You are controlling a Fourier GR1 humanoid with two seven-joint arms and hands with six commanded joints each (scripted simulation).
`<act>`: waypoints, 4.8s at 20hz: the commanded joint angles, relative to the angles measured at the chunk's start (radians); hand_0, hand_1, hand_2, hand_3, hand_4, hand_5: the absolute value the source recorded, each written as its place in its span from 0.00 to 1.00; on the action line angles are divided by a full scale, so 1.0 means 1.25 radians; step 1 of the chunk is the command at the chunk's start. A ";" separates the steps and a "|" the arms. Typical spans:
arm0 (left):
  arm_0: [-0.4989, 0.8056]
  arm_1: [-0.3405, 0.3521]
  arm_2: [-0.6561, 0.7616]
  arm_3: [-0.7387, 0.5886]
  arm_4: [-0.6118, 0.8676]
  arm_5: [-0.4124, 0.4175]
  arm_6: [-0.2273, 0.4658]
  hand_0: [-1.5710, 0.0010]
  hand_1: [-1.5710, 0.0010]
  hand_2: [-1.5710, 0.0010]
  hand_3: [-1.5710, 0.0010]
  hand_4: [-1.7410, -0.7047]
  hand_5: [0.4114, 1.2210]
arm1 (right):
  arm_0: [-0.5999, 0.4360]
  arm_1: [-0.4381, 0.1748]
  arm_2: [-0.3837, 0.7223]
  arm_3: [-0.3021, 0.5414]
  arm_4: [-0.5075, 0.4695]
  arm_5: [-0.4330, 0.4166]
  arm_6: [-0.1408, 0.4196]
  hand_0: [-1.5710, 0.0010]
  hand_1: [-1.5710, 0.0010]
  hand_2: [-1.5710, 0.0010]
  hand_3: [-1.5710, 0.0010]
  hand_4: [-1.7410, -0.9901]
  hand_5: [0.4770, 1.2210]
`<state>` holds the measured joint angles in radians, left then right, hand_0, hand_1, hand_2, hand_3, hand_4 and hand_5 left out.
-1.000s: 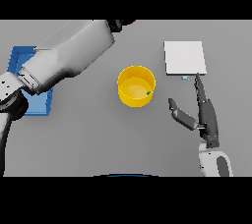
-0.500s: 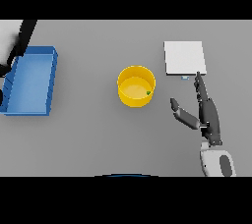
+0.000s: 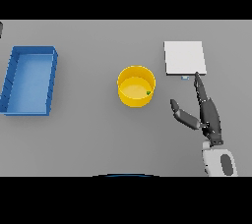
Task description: Pick up the red beaker and tilt it to pour out 1 green nut into yellow bowl. Pick up the yellow bowl and place it on the metallic measuring scale.
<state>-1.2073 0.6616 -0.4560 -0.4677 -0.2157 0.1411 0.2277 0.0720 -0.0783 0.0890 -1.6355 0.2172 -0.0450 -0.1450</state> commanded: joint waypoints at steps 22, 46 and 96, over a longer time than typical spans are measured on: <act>0.504 0.137 -0.100 -0.553 0.248 0.182 0.296 0.07 0.25 0.24 0.28 0.49 0.48 | 0.007 -0.004 0.012 -0.003 0.013 0.004 -0.004 1.00 1.00 1.00 1.00 0.74 0.25; 0.498 0.150 -0.088 -0.582 0.331 0.092 0.241 1.00 1.00 1.00 1.00 0.91 0.37 | -0.173 -0.164 0.133 0.020 0.208 0.136 0.086 1.00 1.00 1.00 1.00 0.62 0.28; 0.499 0.166 -0.083 -0.590 0.337 0.084 0.222 1.00 1.00 1.00 1.00 0.90 0.39 | -0.605 -0.214 0.458 0.387 0.439 0.480 -0.006 0.05 0.05 0.07 0.25 0.03 0.98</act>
<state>-0.5831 0.8682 -0.5598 -1.2058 0.2062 0.2462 0.5049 -0.6853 -0.3458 0.6614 -1.1520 0.7657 0.5544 -0.1535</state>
